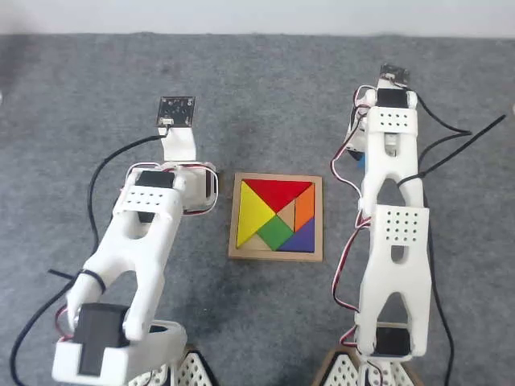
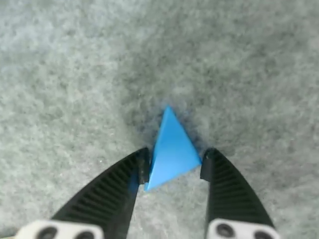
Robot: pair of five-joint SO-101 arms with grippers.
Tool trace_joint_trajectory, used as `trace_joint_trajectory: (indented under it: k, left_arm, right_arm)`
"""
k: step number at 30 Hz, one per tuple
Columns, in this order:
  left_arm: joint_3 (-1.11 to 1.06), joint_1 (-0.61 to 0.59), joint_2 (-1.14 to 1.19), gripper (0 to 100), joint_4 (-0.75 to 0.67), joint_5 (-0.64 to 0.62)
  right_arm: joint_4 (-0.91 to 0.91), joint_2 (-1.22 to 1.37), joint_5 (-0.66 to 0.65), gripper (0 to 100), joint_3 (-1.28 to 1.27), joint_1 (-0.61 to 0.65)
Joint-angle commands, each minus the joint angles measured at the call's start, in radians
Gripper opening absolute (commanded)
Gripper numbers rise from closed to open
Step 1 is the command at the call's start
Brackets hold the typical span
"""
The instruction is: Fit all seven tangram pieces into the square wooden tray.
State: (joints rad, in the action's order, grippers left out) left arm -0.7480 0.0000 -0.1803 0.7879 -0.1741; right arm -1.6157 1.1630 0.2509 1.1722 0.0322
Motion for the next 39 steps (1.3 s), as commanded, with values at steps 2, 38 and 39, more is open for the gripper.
trace_joint_trajectory:
  k: [2,38,39]
  left_arm:
    - [0.022,-0.003,-0.044,20,-0.012,0.008]
    - [0.022,-0.005,-0.044,20,-0.012,0.008]
    - [0.022,-0.005,-0.044,20,-0.012,0.008]
  right_arm:
    - [-0.025,-0.027,-0.014,15.8,-0.003,0.022]
    - [-0.120,-0.038,-0.025,25.1,0.166,-0.015]
    - [-0.114,-0.038,-0.025,25.8,0.166,-0.015]
